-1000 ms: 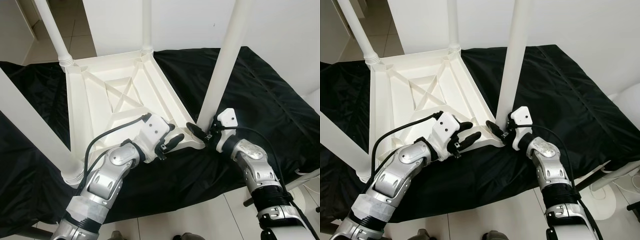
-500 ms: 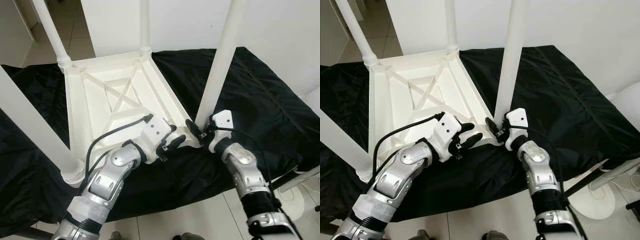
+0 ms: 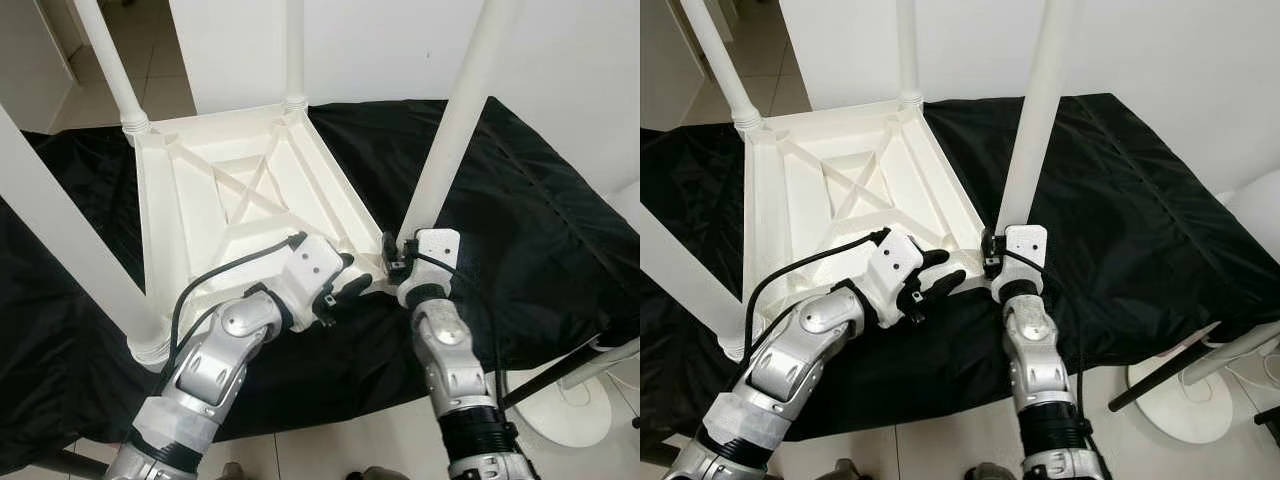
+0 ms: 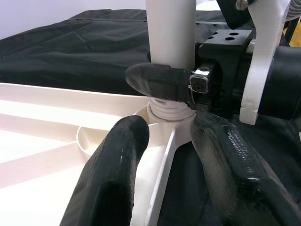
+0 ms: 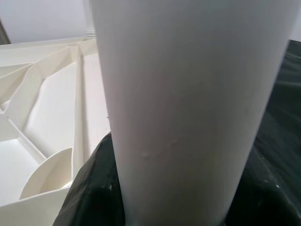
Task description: Building children table
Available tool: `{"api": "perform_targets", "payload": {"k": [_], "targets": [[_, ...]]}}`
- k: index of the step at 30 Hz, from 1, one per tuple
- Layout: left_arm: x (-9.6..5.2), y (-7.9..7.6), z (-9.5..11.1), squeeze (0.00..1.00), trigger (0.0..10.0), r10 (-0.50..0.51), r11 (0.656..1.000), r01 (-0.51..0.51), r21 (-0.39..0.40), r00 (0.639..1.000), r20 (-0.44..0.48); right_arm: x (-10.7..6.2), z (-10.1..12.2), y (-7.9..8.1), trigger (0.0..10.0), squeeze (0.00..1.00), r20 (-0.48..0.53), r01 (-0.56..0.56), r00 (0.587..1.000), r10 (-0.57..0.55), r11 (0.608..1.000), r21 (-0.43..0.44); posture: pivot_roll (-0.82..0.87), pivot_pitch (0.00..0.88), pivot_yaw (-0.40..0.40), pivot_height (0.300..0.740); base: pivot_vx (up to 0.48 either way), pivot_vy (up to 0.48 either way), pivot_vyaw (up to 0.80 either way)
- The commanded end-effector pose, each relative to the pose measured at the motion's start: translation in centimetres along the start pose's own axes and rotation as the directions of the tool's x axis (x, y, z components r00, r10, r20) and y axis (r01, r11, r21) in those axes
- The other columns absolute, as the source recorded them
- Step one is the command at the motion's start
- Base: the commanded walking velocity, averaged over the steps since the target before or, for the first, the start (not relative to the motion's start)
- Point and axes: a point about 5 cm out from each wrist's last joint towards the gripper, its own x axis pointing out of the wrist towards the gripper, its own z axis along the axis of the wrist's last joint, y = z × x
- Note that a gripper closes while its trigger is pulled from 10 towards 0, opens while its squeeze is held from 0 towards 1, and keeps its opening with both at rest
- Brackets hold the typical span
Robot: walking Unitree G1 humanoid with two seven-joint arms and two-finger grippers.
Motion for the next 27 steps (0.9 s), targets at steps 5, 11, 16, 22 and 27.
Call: {"api": "perform_targets", "payload": {"k": [5, 11, 16, 22, 27], "targets": [[0.0, -0.4, 0.0, 0.00, 10.0, -0.029, 1.000, 0.029, -0.008, 1.000, -0.001, -0.4, -1.2, 0.0, 10.0, 0.00, -0.081, 0.021, 0.996, -0.020, 1.000, 0.019, -0.08, 0.030, 0.011, 0.740, 0.000, 0.000, 0.00], [0.0, -0.4, 0.0, 0.00, 10.0, -0.029, 1.000, 0.029, -0.005, 1.000, 0.000, -0.6, -0.8, -0.1, 10.0, 1.00, -0.071, -0.007, 0.997, 0.012, 0.998, 0.067, -0.08, 0.028, 0.010, 0.740, 0.000, 0.000, 0.00], [-0.1, -0.5, 0.0, 0.00, 10.0, -0.028, 1.000, 0.028, -0.007, 1.000, -0.001, -0.7, -0.3, -0.9, 10.0, 1.00, -0.046, -0.034, 0.998, 0.037, 0.997, 0.062, -0.08, 0.030, 0.009, 0.740, 0.000, 0.000, 0.00], [-0.2, -0.5, 0.0, 0.00, 10.0, -0.028, 1.000, 0.028, -0.008, 1.000, -0.003, -1.2, -0.3, -2.1, 10.0, 0.00, -0.037, -0.214, 0.976, 0.214, 0.977, -0.008, -0.09, 0.035, 0.010, 0.740, 0.000, 0.000, 0.00], [-0.1, -0.5, 0.0, 0.00, 10.0, -0.032, 0.999, 0.032, -0.008, 0.999, -0.003, -1.2, 0.0, -3.3, 10.0, 0.00, -0.051, -0.405, 0.914, 0.402, 0.910, -0.084, -0.10, 0.035, 0.017, 0.740, 0.000, 0.000, 0.00]]}}
